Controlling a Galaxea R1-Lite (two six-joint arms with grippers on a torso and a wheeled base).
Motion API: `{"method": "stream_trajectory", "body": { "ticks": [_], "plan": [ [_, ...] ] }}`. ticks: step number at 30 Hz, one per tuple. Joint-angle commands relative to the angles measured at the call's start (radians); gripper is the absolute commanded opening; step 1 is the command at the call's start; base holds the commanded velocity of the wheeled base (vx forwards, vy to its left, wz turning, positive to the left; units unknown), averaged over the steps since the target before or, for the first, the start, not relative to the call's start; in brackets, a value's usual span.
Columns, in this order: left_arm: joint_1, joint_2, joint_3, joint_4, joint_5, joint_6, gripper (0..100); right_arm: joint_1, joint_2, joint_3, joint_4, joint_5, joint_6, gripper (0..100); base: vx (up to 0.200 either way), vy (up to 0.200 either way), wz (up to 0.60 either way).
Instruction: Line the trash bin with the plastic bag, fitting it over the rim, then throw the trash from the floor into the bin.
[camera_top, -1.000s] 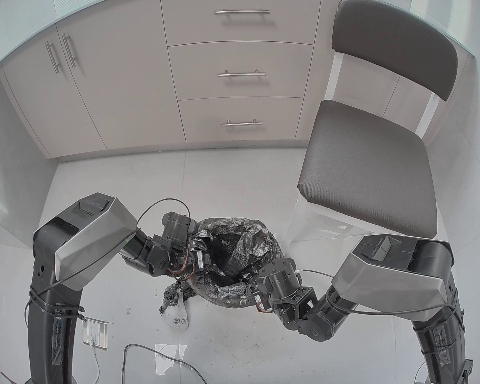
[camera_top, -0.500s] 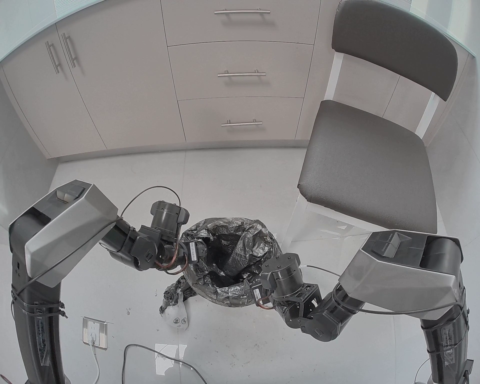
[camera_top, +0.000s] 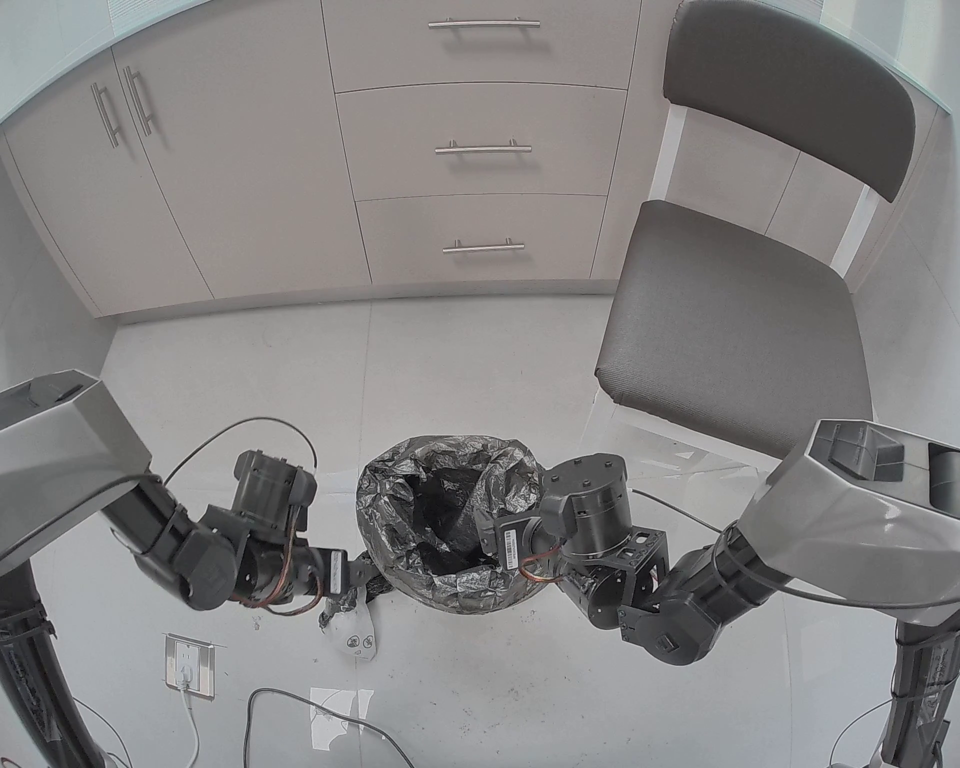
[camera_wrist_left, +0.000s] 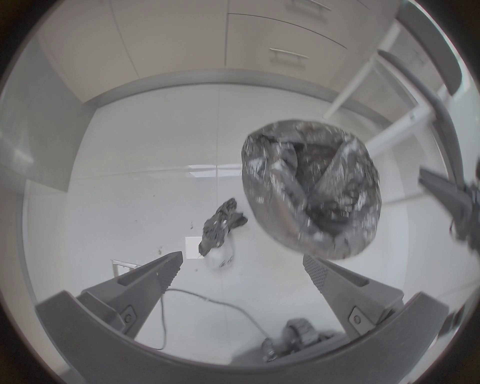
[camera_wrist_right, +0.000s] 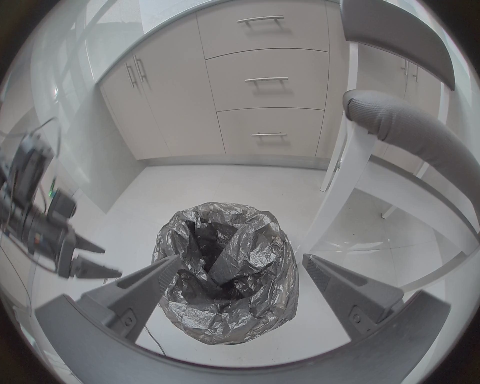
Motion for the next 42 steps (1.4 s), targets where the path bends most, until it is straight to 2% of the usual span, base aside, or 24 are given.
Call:
{"method": "stream_trajectory", "body": {
  "ticks": [1,5,7,8,12,18,20,25,30,35,42],
  "plan": [
    [0.014,-0.09,0.262,-0.162,-0.028,0.191,100,-0.006,-0.049,0.012,-0.006,0.016,0.034,100,0.0,0.0,0.0],
    [0.057,0.021,0.312,-0.327,-0.026,0.349,100,-0.012,-0.049,0.006,-0.005,0.019,0.033,100,0.0,0.0,0.0],
    [0.071,0.055,0.312,-0.368,-0.026,0.378,100,-0.012,-0.049,0.006,-0.005,0.019,0.033,100,0.0,0.0,0.0],
    [0.094,0.134,0.3,-0.465,-0.026,0.438,100,-0.014,-0.046,0.004,-0.005,0.019,0.034,100,0.0,0.0,0.0],
    [0.16,0.266,0.229,-0.581,-0.032,0.556,100,-0.026,-0.04,0.002,-0.005,0.019,0.034,100,0.0,0.0,0.0],
    [0.168,0.311,0.139,-0.557,-0.095,0.57,100,-0.035,-0.028,-0.005,-0.003,0.021,0.033,100,0.0,0.0,0.0],
    [0.165,0.309,0.088,-0.515,-0.147,0.594,100,-0.043,-0.012,-0.024,0.001,0.027,0.033,100,0.0,0.0,0.0],
    [0.172,0.318,-0.074,-0.397,-0.161,0.6,100,-0.049,0.018,-0.044,0.0,0.027,0.033,100,0.0,0.0,0.0],
    [0.185,0.306,-0.211,-0.166,-0.169,0.599,100,-0.061,0.037,-0.06,0.001,0.027,0.033,100,0.0,0.0,0.0],
    [0.198,0.325,-0.355,0.028,-0.23,0.599,100,-0.076,0.046,-0.071,0.003,0.032,0.033,100,0.0,0.0,0.0],
    [0.214,0.423,-0.516,0.115,-0.238,0.602,100,-0.089,0.065,-0.077,-0.003,0.039,0.034,100,0.0,0.0,0.0]
  ]
}}
